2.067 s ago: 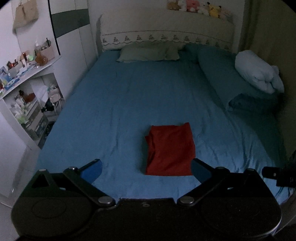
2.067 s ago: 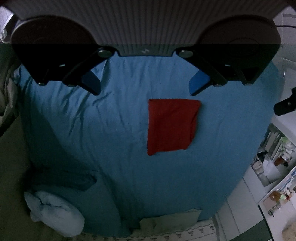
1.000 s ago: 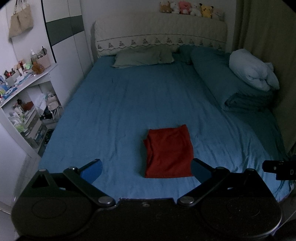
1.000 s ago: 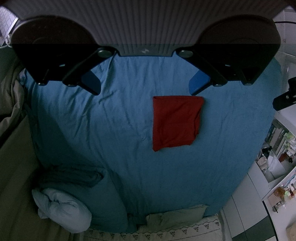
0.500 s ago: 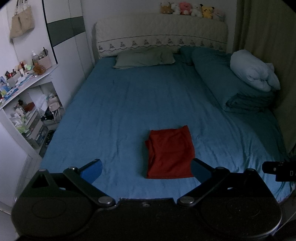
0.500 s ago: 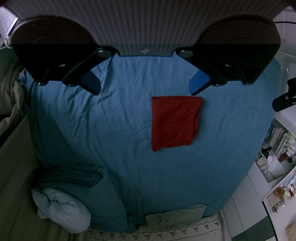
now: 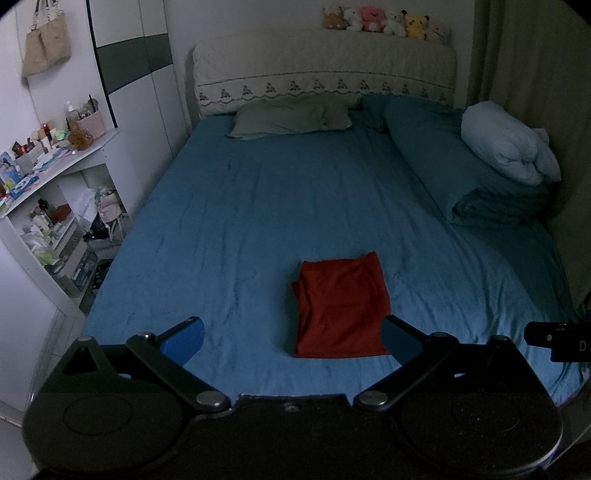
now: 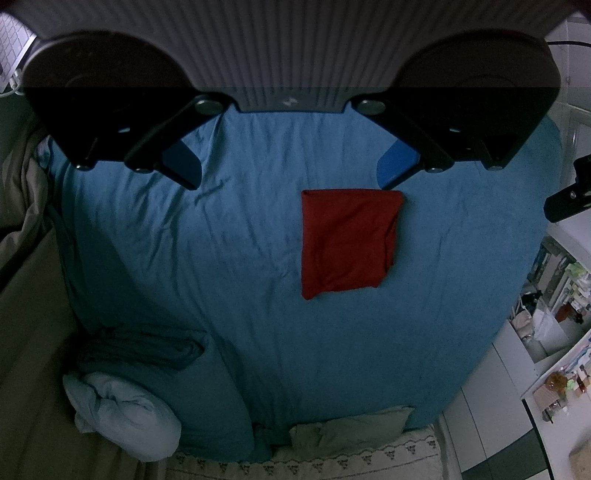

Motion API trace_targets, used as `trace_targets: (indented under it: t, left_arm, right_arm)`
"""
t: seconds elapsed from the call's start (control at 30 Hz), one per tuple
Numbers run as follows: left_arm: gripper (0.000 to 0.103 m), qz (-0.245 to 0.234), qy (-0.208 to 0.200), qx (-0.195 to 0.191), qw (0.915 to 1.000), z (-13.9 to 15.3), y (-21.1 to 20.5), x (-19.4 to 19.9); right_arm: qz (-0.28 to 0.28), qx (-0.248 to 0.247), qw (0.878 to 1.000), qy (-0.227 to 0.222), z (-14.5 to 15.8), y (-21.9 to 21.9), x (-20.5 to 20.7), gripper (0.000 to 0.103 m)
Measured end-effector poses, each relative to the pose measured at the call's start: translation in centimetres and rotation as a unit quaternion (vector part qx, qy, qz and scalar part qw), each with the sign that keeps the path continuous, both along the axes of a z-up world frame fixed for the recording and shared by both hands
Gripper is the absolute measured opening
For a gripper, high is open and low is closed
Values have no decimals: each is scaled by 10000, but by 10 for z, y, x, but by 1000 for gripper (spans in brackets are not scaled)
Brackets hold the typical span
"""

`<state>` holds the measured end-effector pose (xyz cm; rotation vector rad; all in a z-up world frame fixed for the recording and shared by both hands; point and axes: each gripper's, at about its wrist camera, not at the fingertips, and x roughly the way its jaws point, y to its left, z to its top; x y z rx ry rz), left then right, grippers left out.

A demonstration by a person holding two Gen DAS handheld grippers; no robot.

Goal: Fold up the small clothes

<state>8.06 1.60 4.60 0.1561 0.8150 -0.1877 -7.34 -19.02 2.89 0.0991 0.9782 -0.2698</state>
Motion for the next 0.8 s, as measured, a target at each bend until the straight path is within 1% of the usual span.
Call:
trace_targets:
  t: [0.8]
  left_arm:
    - [103, 98, -78, 16, 9999, 3, -6, 6]
  right_arm:
    - [-11, -4, 10000, -16, 4, -2, 7, 103]
